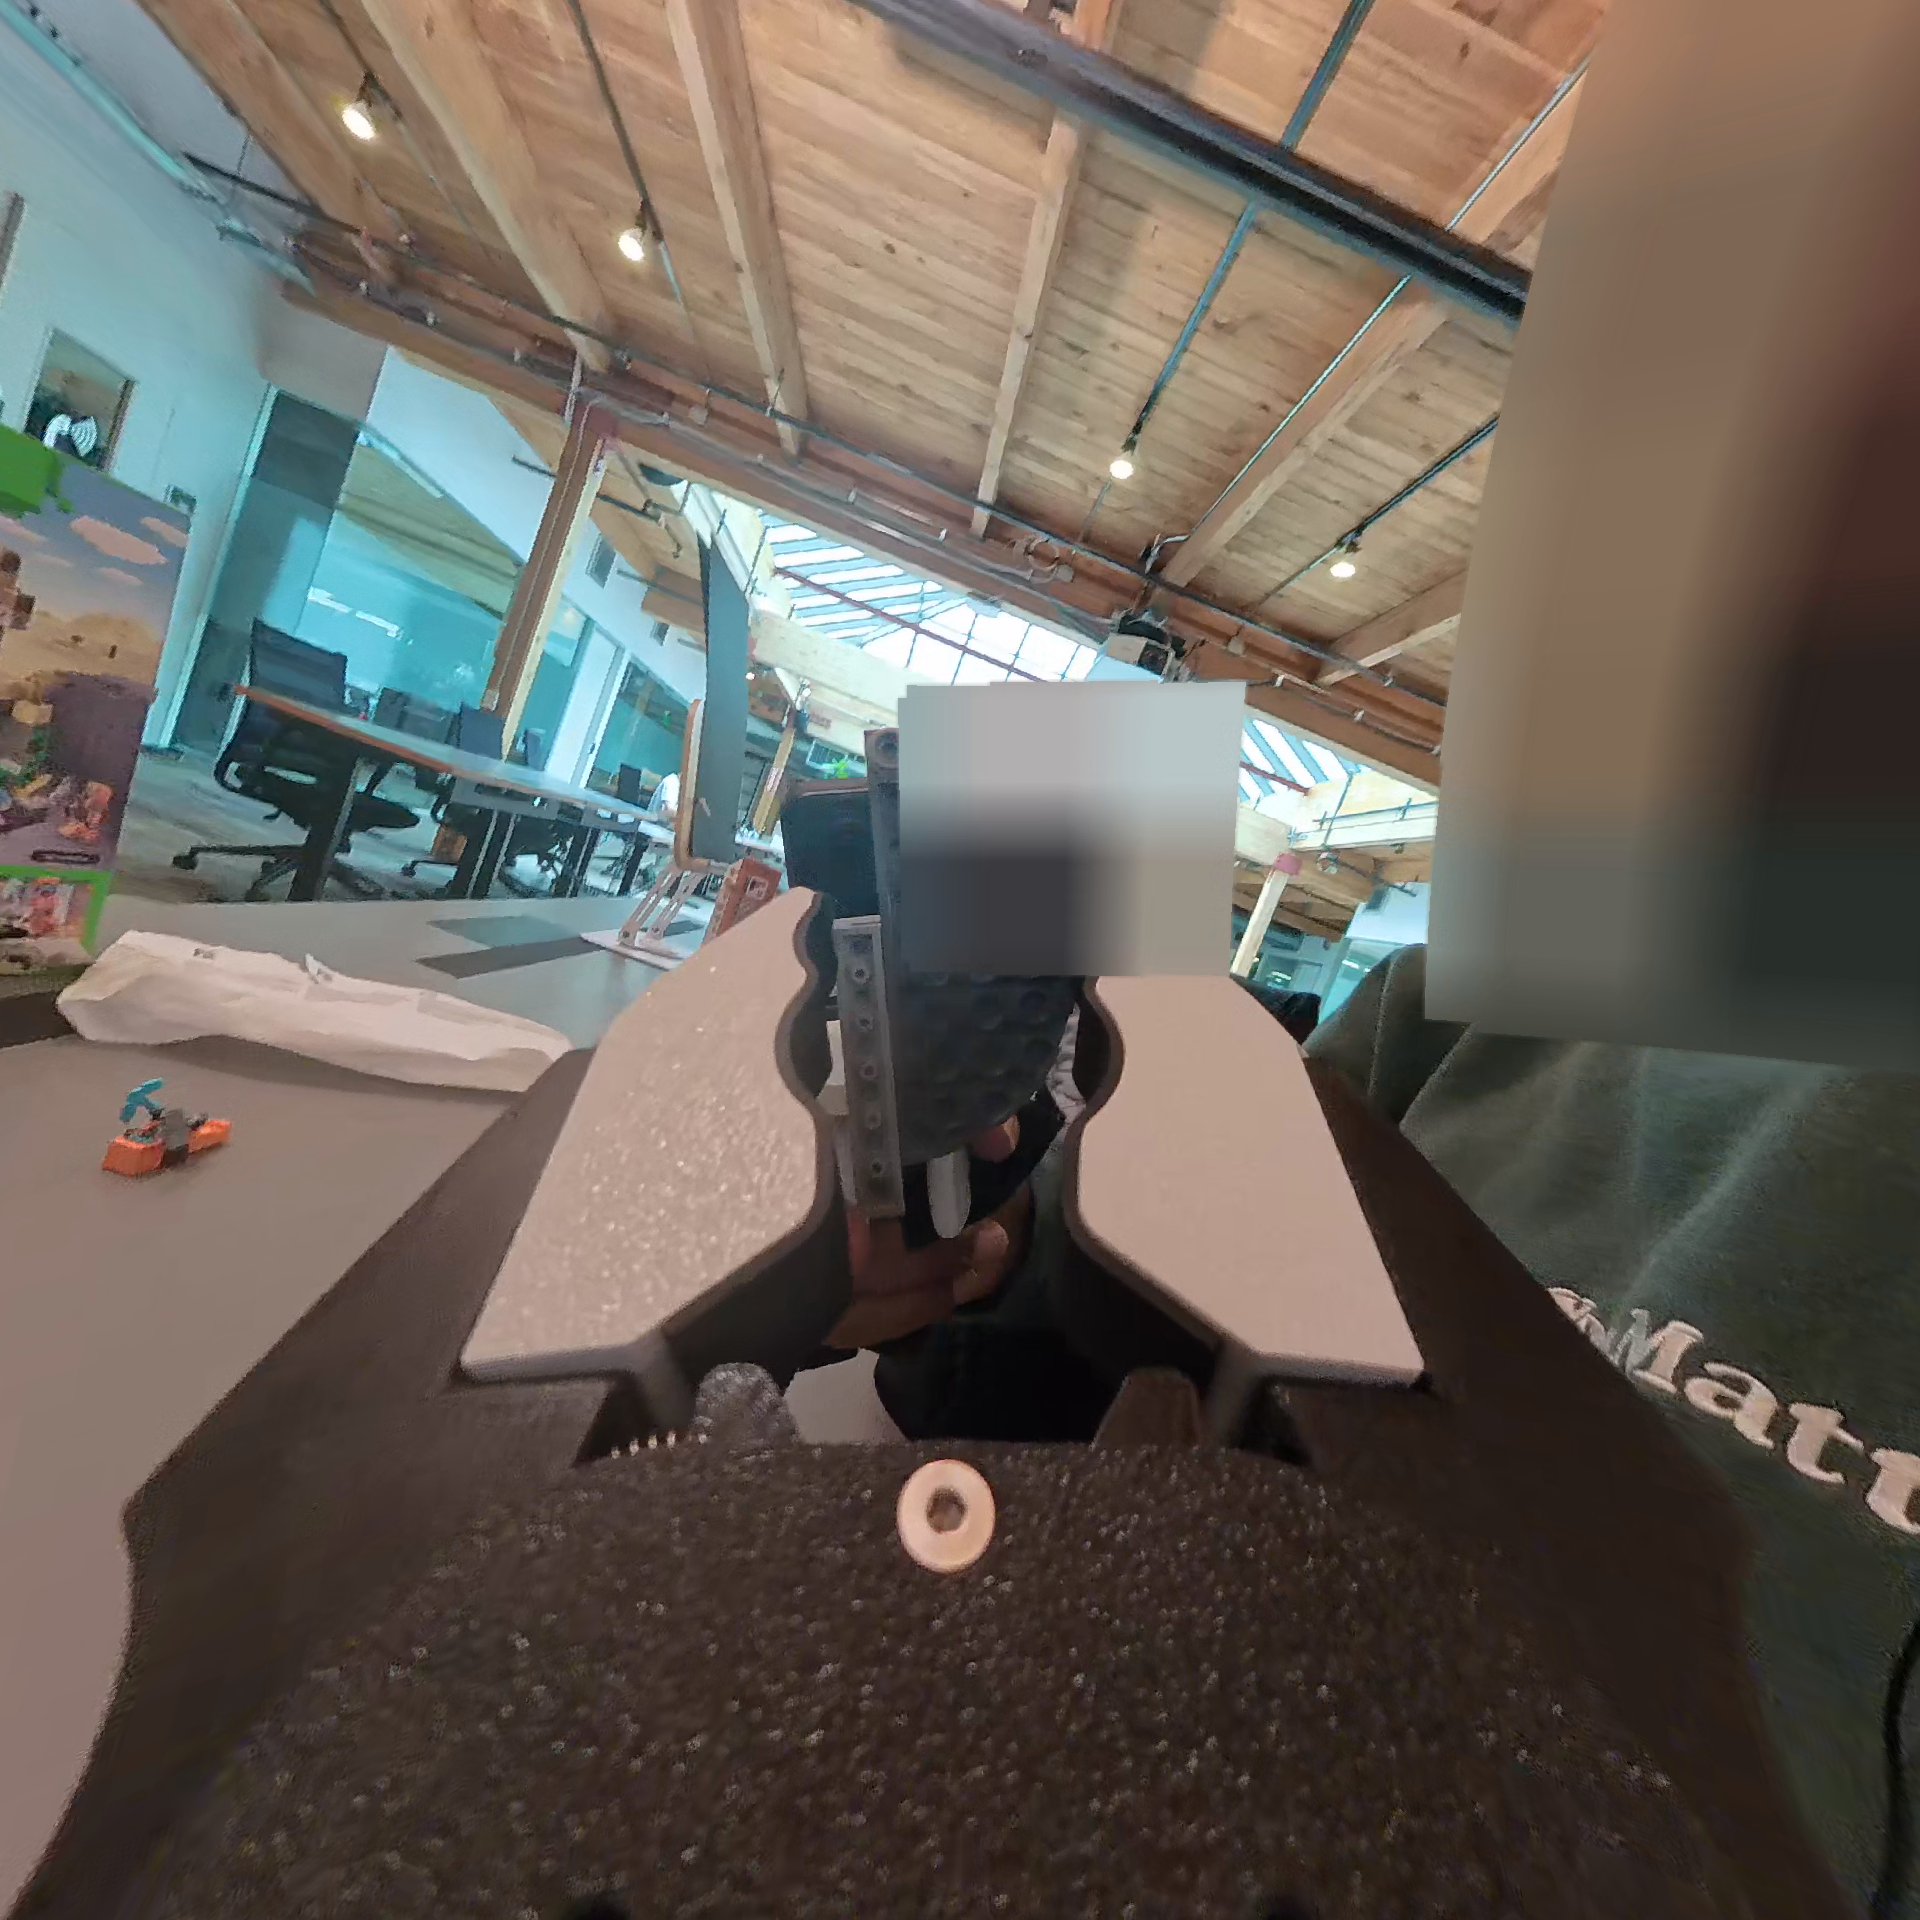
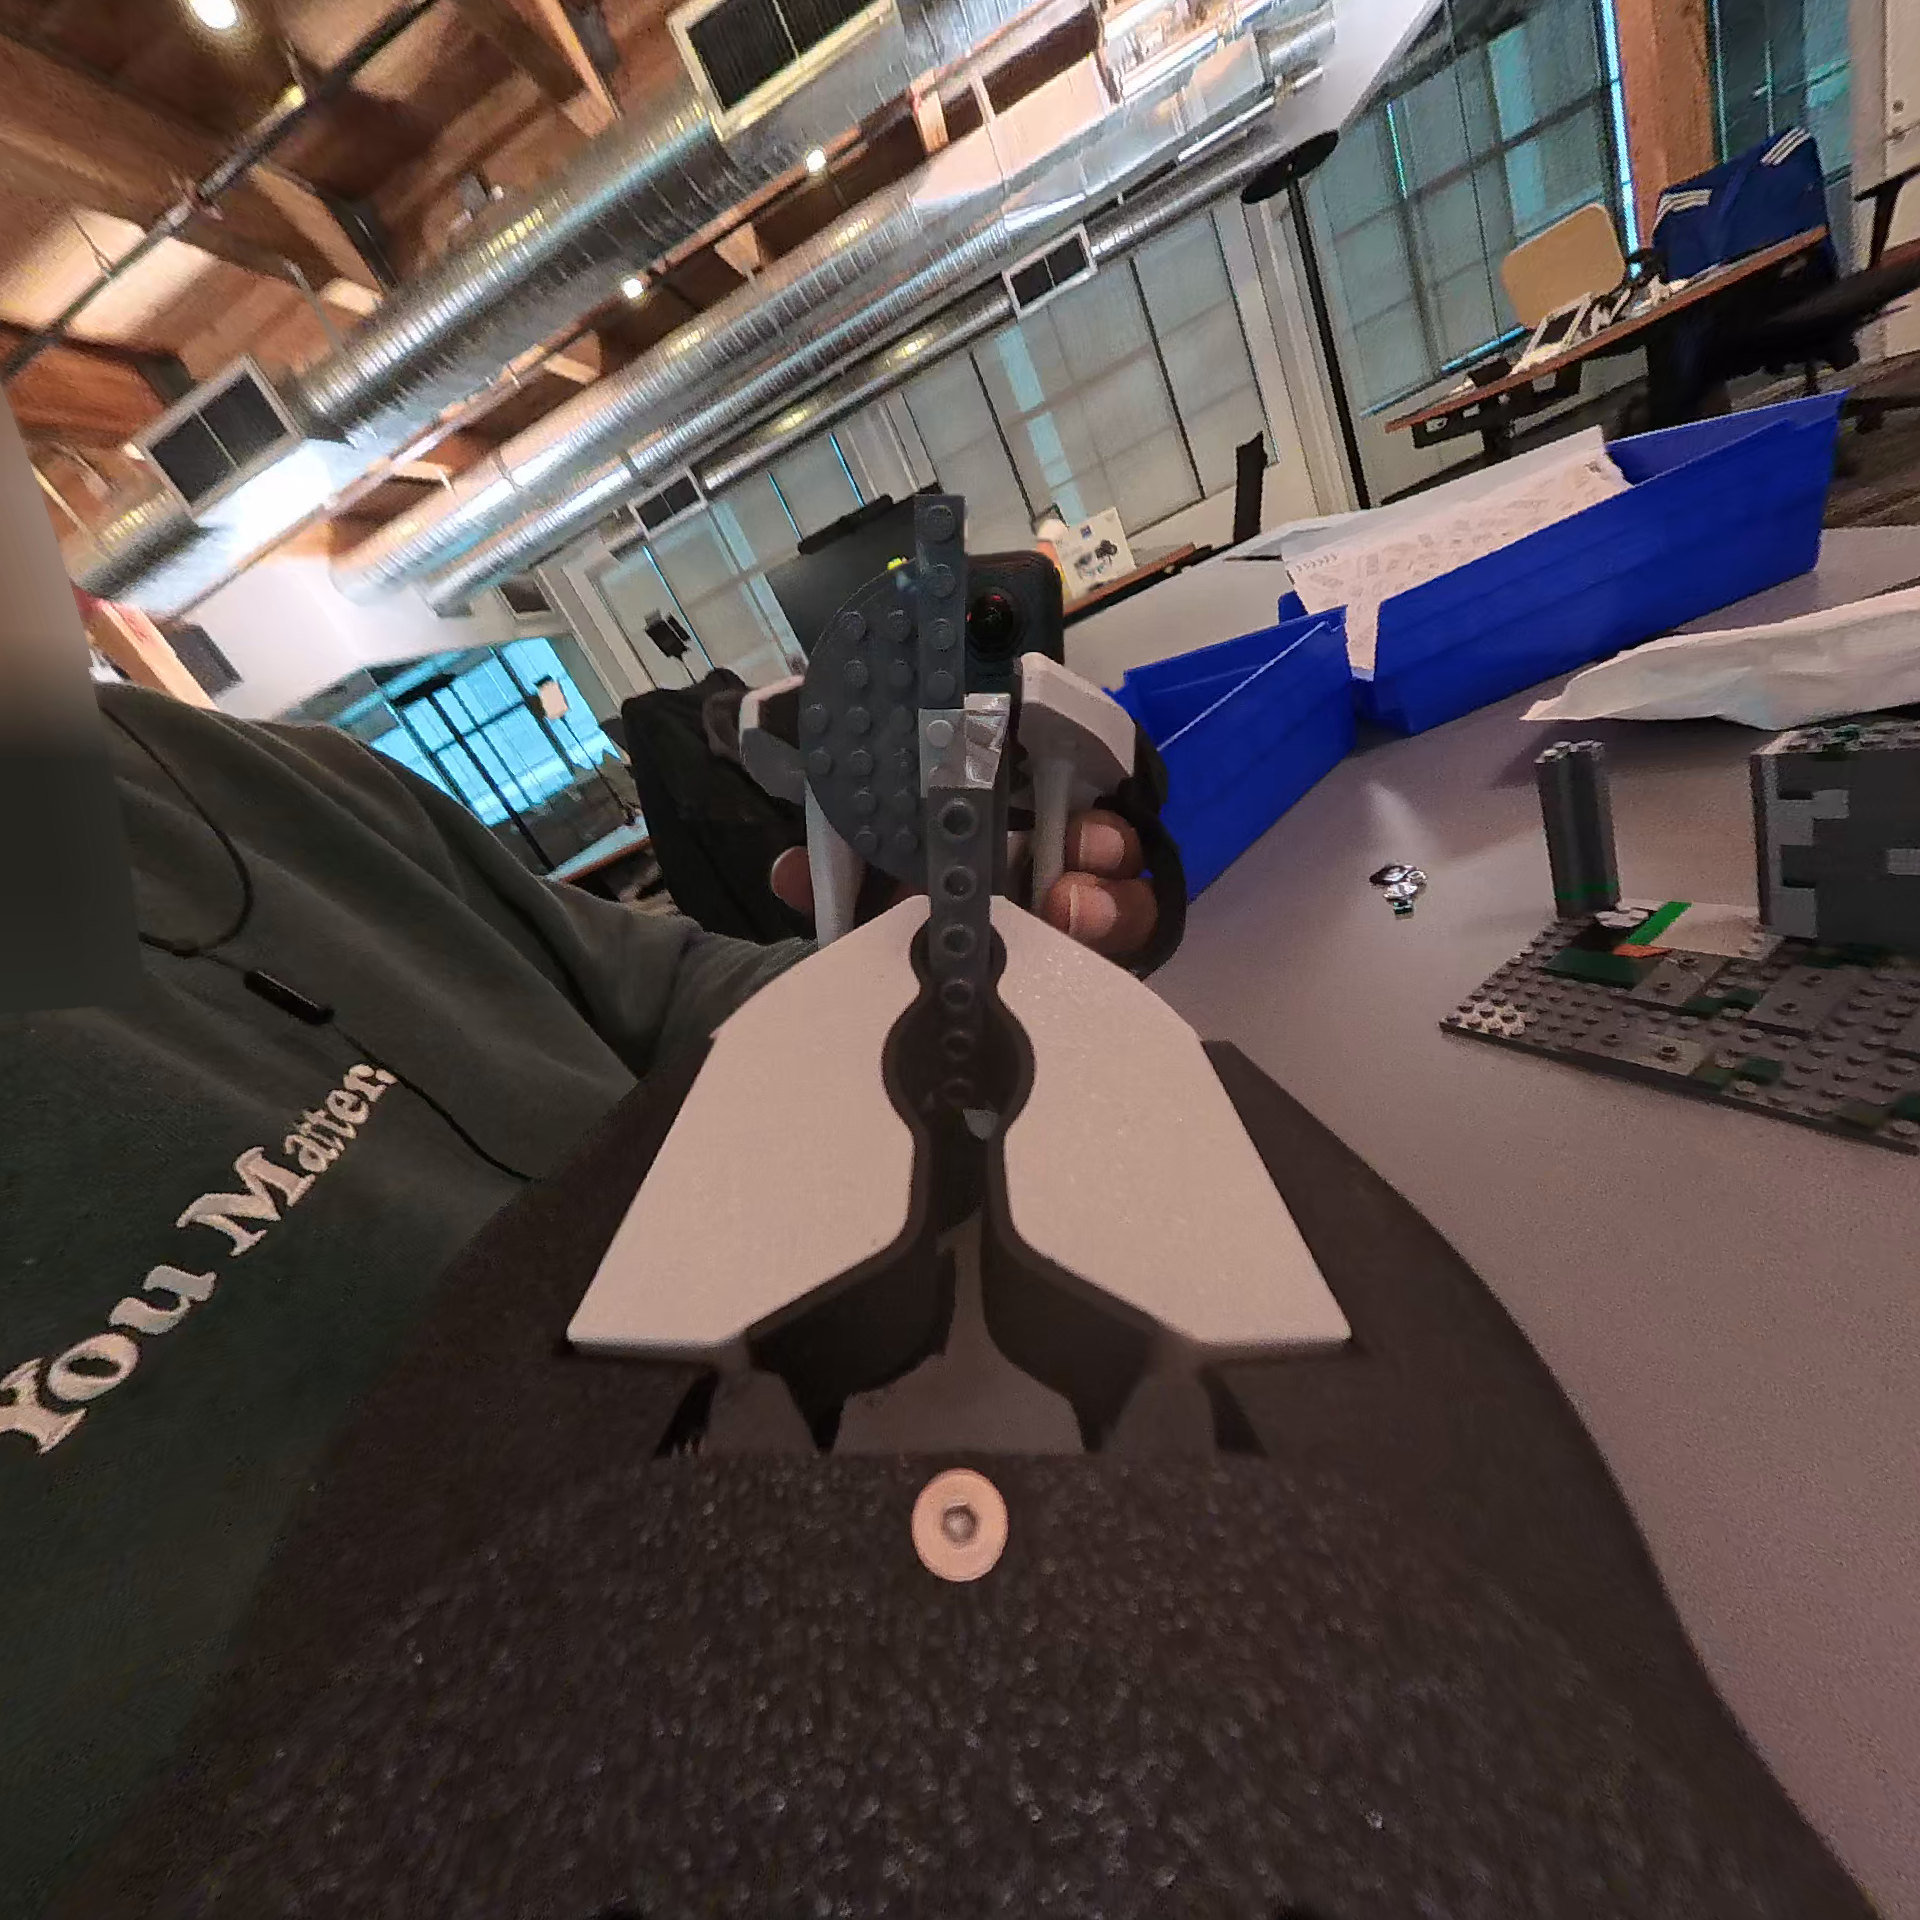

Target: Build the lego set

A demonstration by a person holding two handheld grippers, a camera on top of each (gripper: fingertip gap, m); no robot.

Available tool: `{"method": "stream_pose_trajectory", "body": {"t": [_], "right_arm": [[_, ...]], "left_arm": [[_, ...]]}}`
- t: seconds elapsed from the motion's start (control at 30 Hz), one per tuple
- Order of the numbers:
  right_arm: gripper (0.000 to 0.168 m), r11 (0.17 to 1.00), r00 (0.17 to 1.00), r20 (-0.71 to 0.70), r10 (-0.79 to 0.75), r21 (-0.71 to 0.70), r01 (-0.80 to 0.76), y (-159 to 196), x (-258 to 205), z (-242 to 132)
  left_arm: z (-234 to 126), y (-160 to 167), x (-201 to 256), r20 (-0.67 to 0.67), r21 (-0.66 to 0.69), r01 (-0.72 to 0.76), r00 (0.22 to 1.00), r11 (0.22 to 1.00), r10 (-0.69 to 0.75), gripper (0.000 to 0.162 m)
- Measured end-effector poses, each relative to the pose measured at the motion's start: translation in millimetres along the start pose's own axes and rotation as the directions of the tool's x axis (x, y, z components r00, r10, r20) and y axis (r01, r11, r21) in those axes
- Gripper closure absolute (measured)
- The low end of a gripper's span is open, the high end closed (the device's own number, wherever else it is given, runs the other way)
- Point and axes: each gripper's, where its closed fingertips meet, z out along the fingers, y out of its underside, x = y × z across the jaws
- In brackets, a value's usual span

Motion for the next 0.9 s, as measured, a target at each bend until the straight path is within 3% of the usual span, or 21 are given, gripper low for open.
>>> {"method": "stream_pose_trajectory", "body": {"t": [0.4,0.53,0.9], "right_arm": [[0.166,0.999,1.0,-0.002,0.028,0.024,-0.028,-2.2,3.5,-9.7],[0.166,0.999,1.0,-0.011,0.022,0.026,-0.022,-5.1,4.2,-11.9],[0.166,0.999,0.999,-0.048,0.027,0.026,-0.026,-4.0,5.2,-11.5]], "left_arm": [[1.8,24.0,-9.9,0.095,-0.16,0.032,0.995,0.987,-0.016,0.111],[0.5,34.3,-9.7,0.099,-0.215,0.016,0.995,0.976,0.005,0.124],[0.3,35.7,-11.9,0.115,-0.173,0.061,0.993,0.983,-0.041,0.126]]}}
